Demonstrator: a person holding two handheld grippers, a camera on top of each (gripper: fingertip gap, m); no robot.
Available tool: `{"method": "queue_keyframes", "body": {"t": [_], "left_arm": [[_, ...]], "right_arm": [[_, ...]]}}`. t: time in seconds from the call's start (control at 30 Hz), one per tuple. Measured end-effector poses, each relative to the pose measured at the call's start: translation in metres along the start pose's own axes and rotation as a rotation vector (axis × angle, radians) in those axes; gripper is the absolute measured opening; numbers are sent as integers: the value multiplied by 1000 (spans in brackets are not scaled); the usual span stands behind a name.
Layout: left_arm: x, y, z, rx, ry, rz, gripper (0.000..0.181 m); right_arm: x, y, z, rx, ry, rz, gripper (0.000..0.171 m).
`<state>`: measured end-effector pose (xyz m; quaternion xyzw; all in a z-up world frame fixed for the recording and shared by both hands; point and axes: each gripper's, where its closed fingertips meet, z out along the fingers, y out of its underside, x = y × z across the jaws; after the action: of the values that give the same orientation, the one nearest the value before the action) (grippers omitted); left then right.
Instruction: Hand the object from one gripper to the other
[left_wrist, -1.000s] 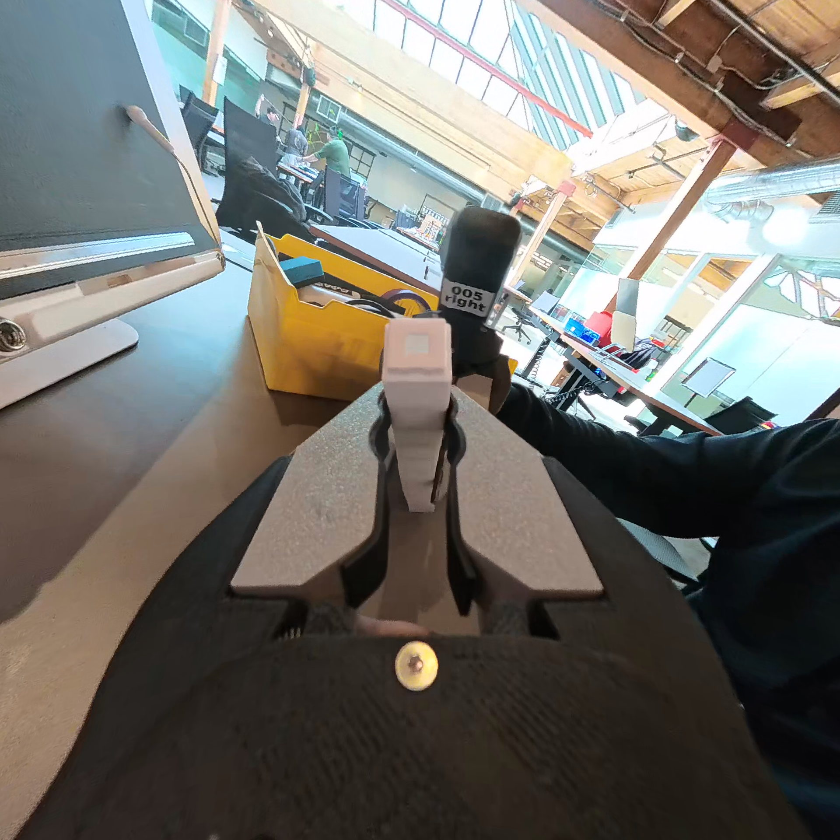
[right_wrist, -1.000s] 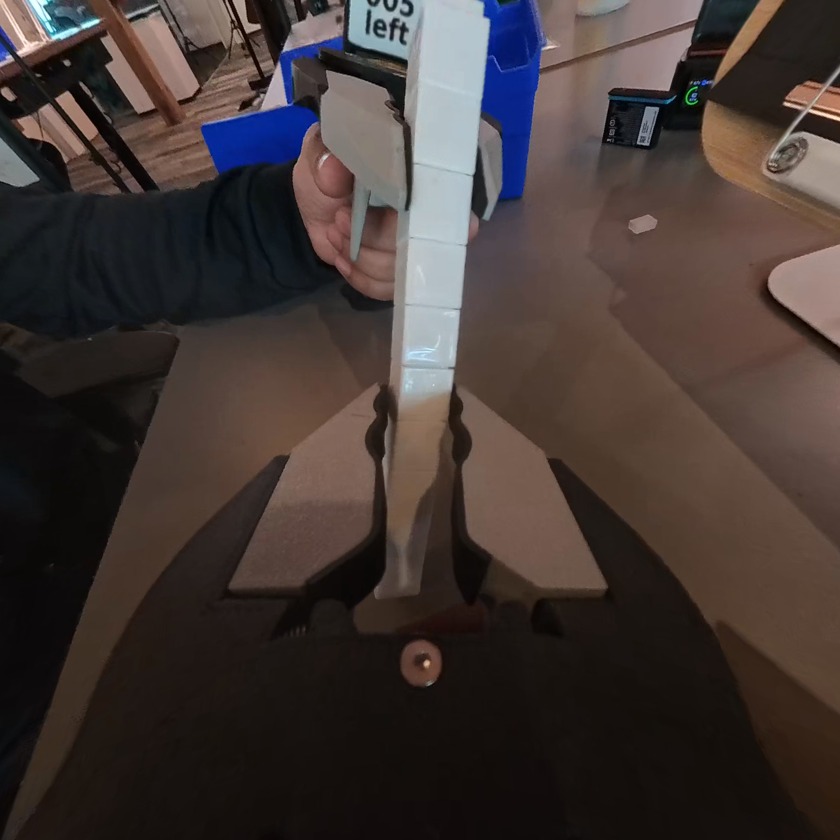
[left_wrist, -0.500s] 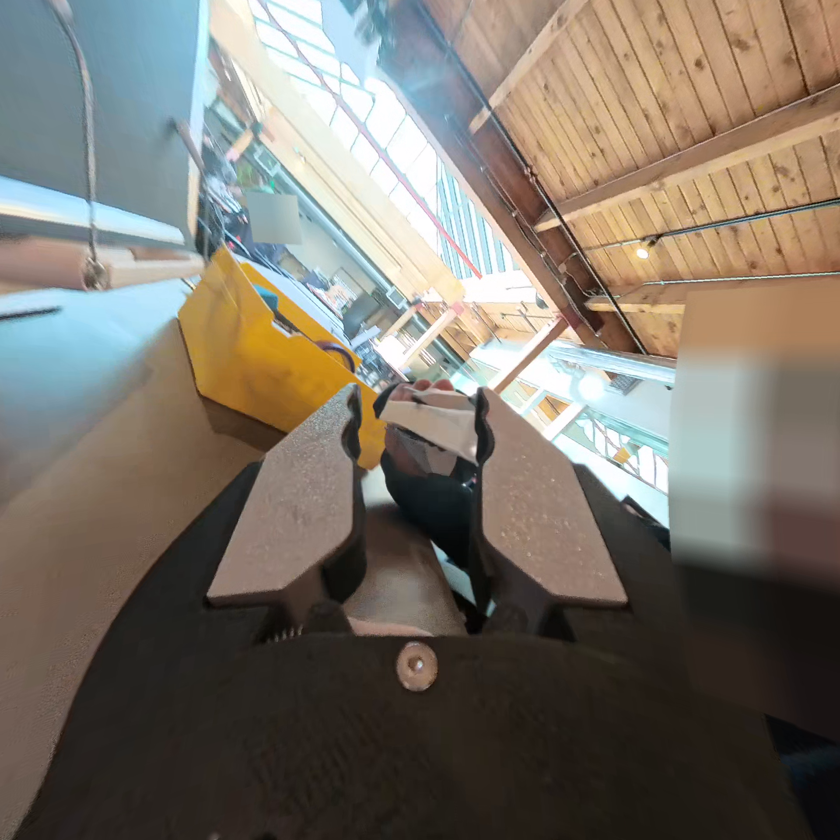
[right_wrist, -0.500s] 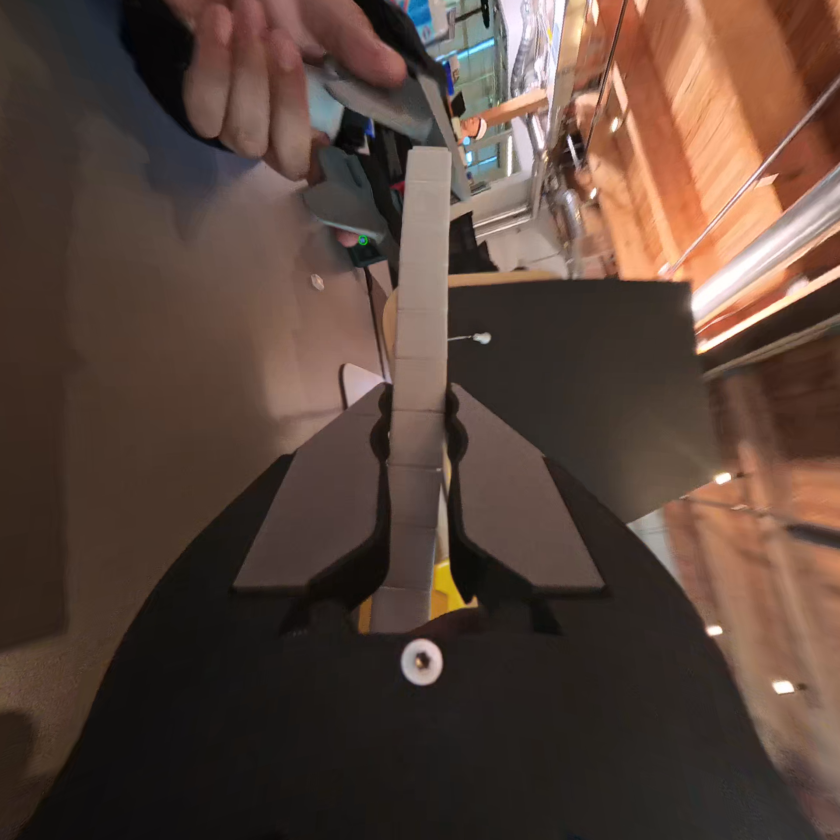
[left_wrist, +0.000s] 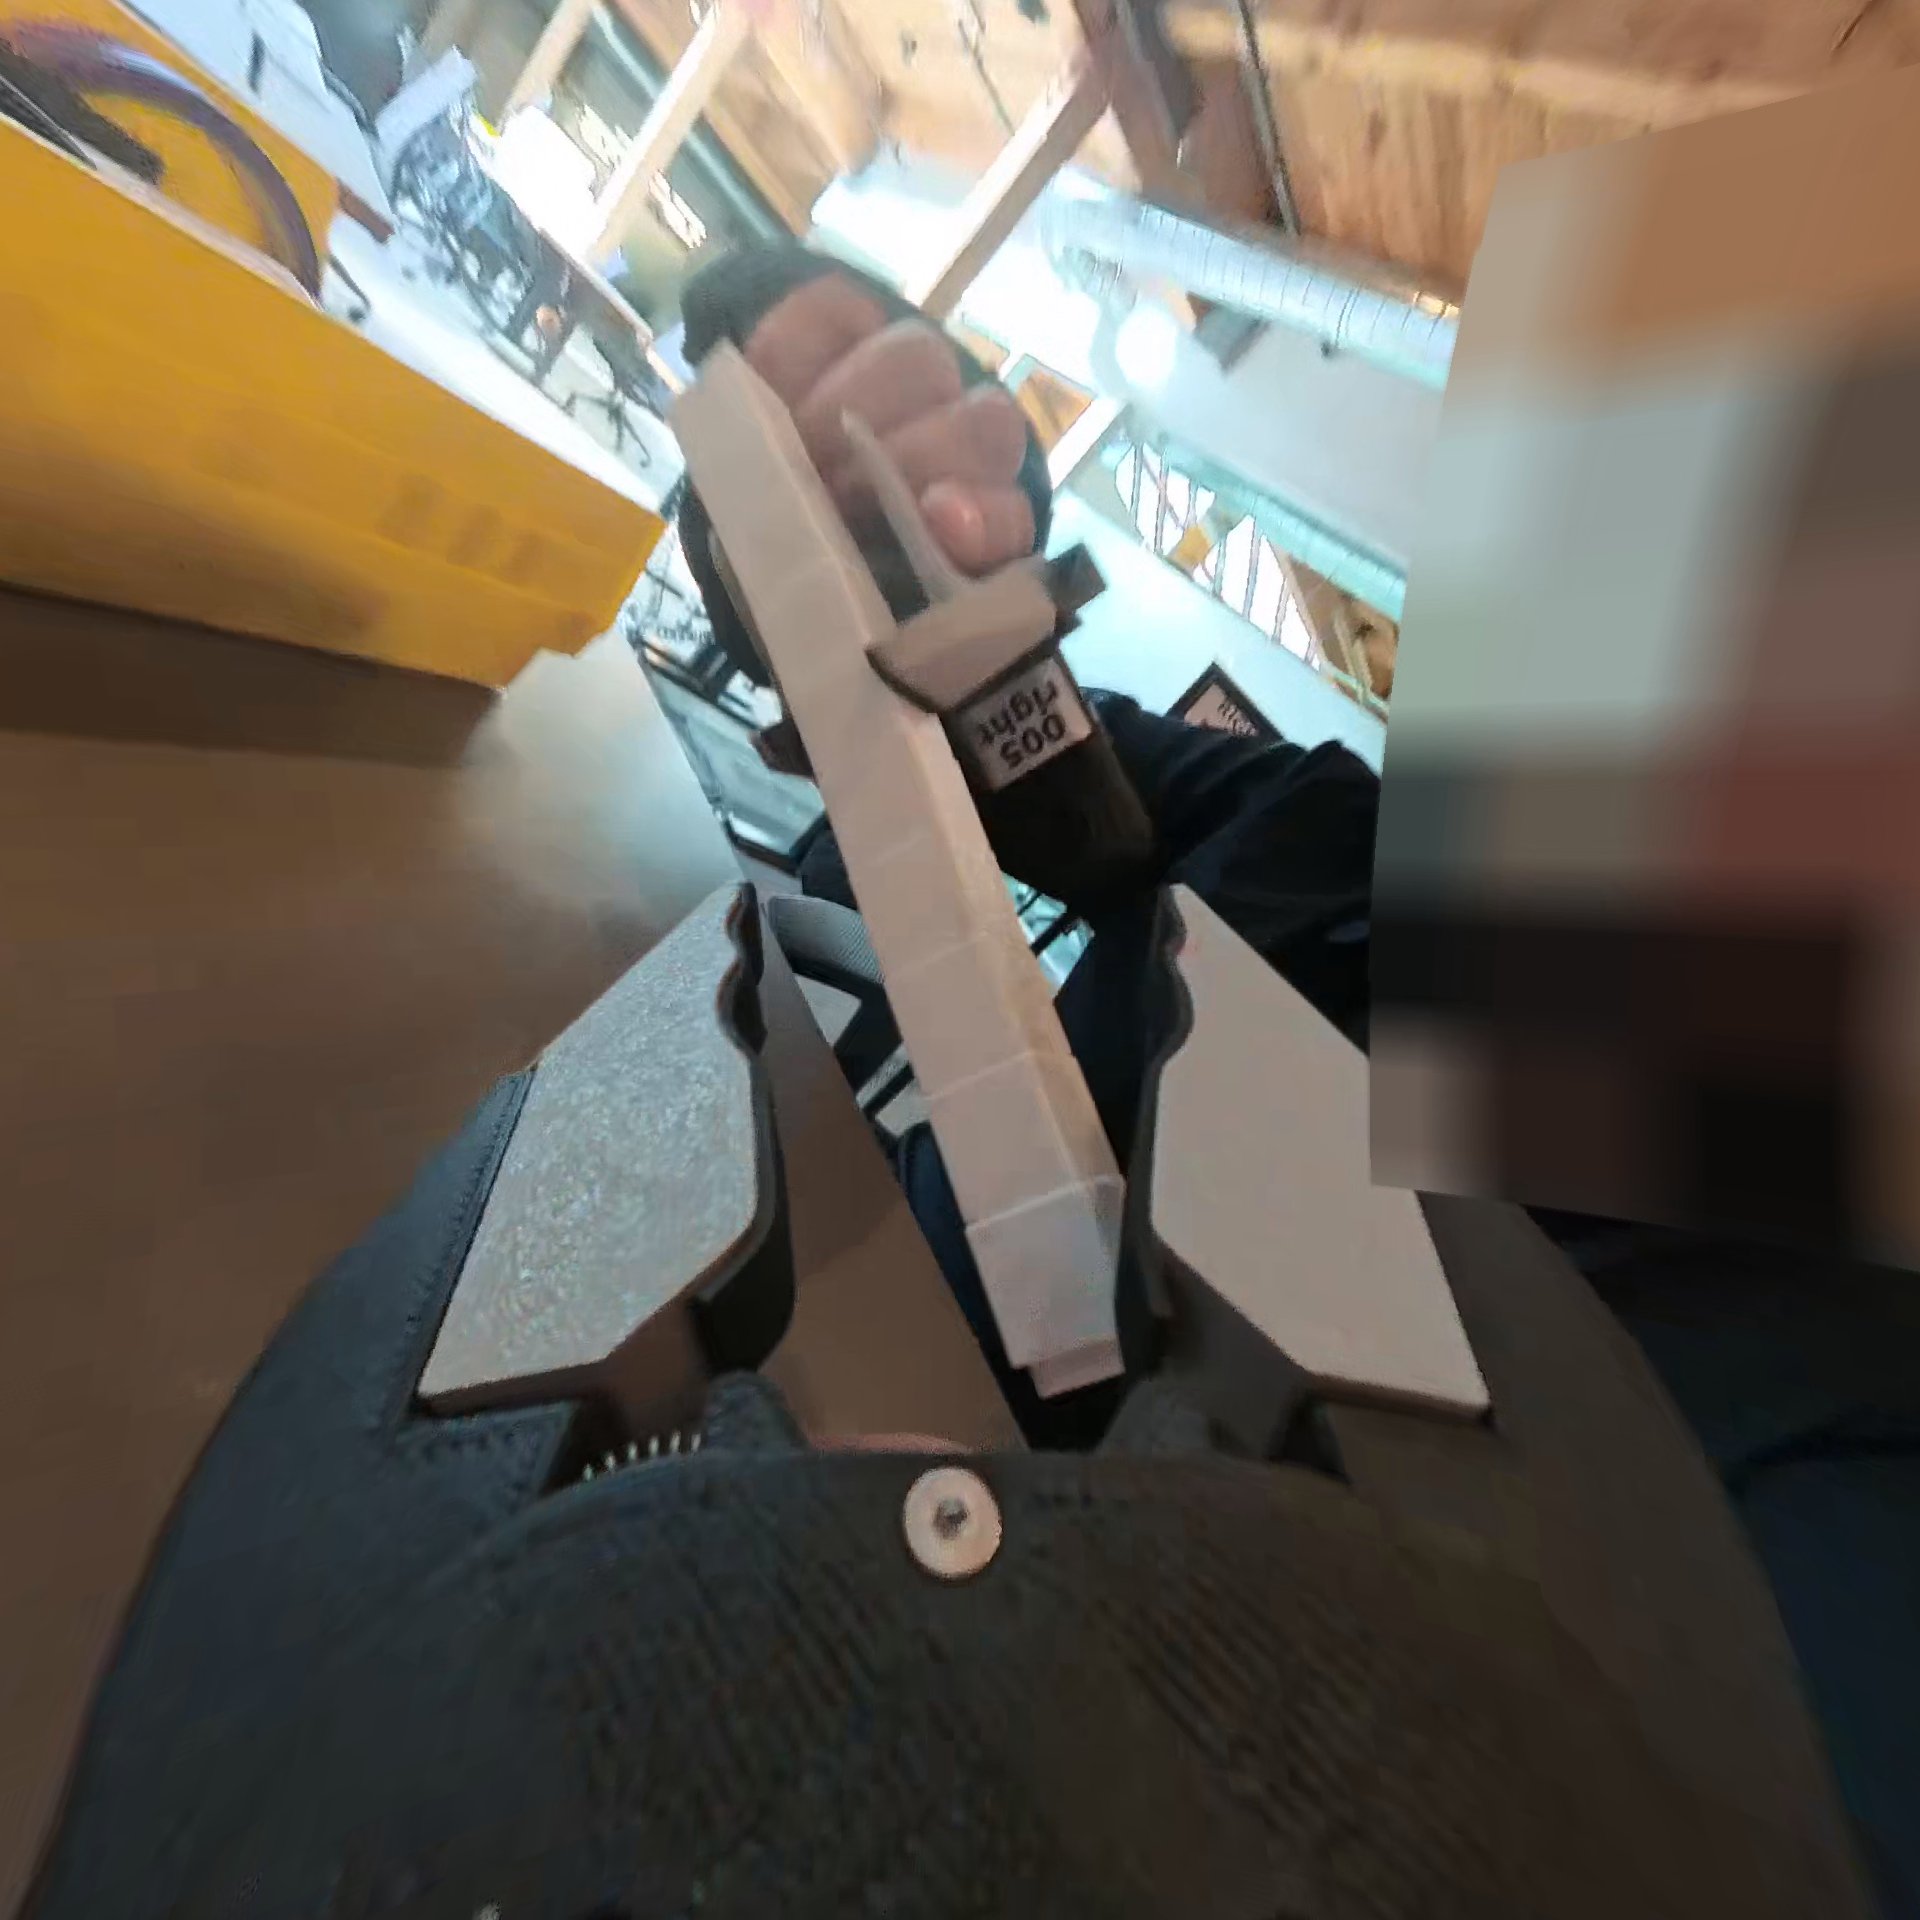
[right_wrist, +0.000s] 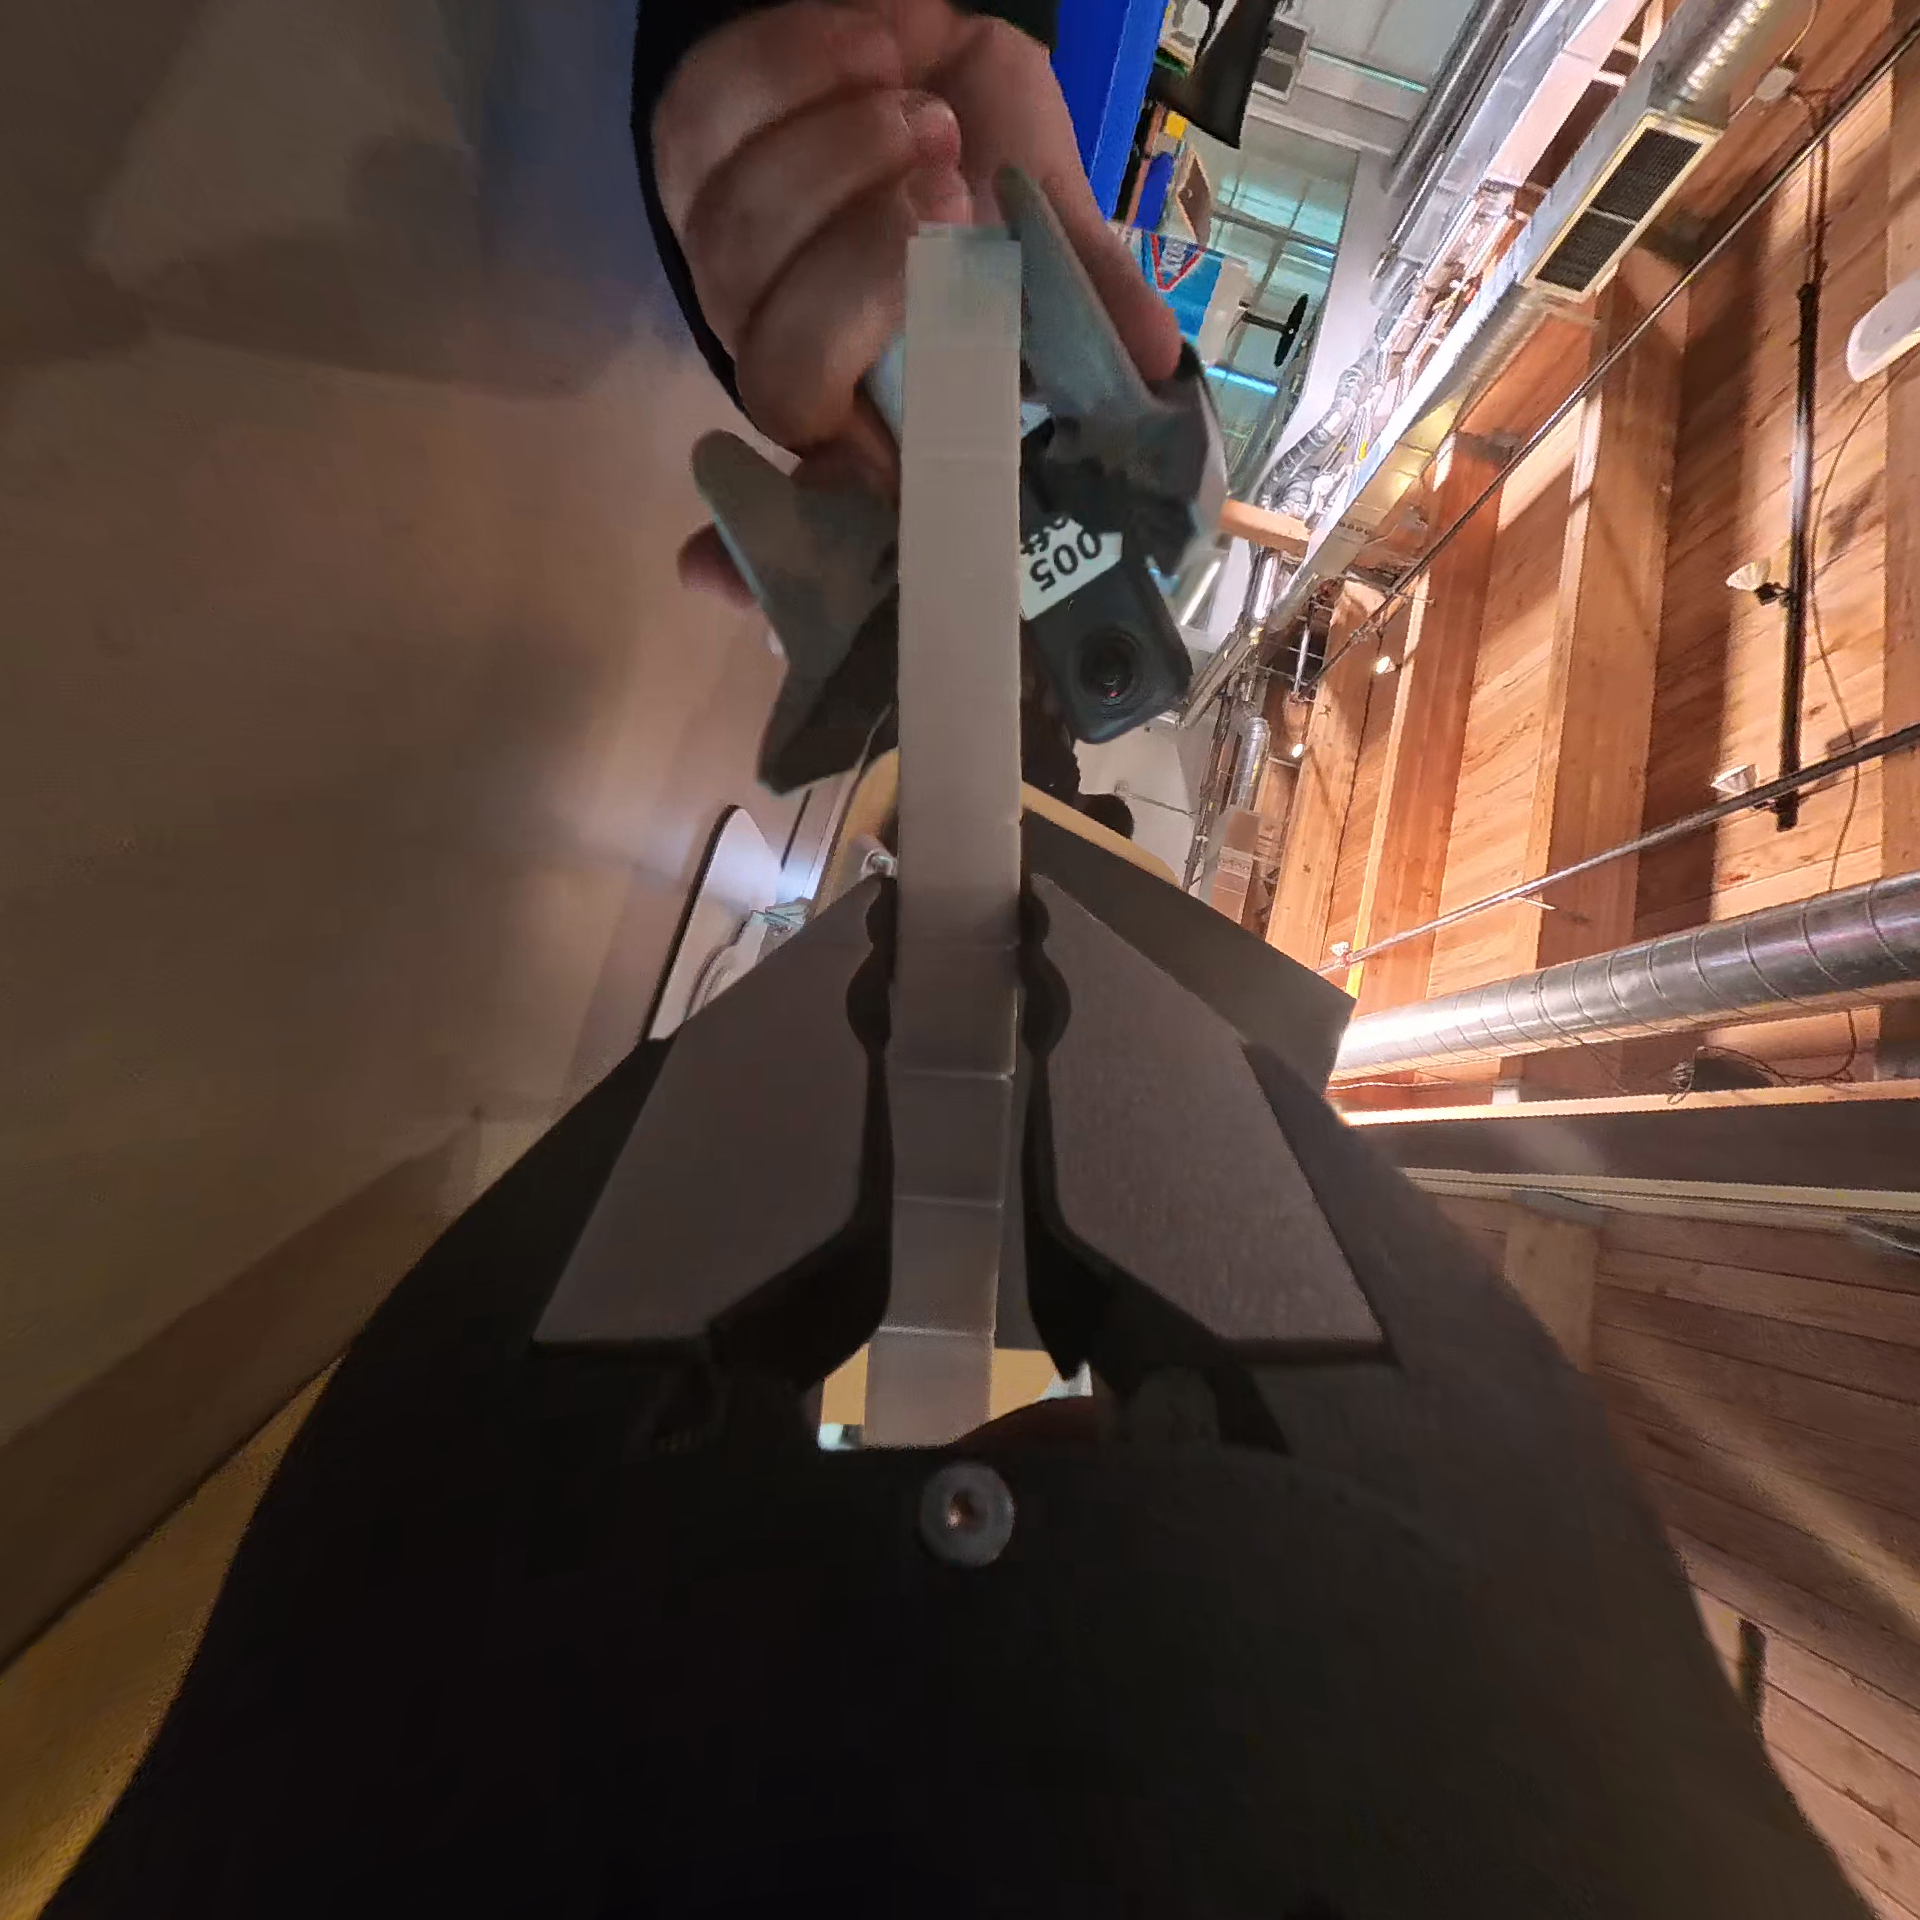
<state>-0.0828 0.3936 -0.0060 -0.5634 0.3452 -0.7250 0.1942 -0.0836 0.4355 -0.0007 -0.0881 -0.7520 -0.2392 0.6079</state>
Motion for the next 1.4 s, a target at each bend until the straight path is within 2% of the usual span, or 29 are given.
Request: {"method": "queue_keyframes", "body": {"t": [0.03,0.2,0.27,0.33,0.37,0.47,0.6,0.73,0.8,0.87,0.9,0.93,1.03,1.13,1.3,1.37,1.4], "left_arm": [[0,2,4,-10,4,0,72],[-1,-5,3,38,19,22,44],[-12,-6,-1,45,-39,41,32],[-24,-15,-8,110,-85,40,24],[-26,-19,-11,139,-90,41,24],[-27,-32,-17,237,-79,43,23],[-18,-51,-24,373,-17,53,23],[-19,-50,-19,367,-43,87,23],[-20,-49,-16,363,-42,82,23],[-25,-49,-16,367,-60,57,23],[-32,-47,-16,351,-98,48,23],[-36,-44,-15,332,-118,51,23],[-36,-44,-13,336,-111,50,23],[-26,-52,-21,375,-95,96,23],[-13,-64,-34,449,-65,147,23],[-10,-66,-35,456,-60,158,23],[-10,-64,-34,442,-62,159,23]], "right_arm": [[-1,1,1,-10,-14,6,19],[0,-5,3,2,1,-48,18],[-3,-2,7,0,-27,18,20],[-6,7,10,-24,-113,168,25],[-6,14,11,-42,-146,251,26],[4,41,14,-105,-163,501,55],[27,71,2,-140,-36,879,55],[34,69,-11,-65,81,1260,54],[35,69,-15,-65,143,1334,55],[46,70,-22,-78,252,1288,49],[52,67,-24,-80,275,1250,40],[57,62,-23,-66,273,1216,34],[61,51,-14,-60,145,1201,42],[63,57,-18,-67,77,1447,44],[50,96,-42,-30,245,1849,44],[39,88,-41,83,163,2012,51],[36,82,-38,128,122,2055,50]]}}
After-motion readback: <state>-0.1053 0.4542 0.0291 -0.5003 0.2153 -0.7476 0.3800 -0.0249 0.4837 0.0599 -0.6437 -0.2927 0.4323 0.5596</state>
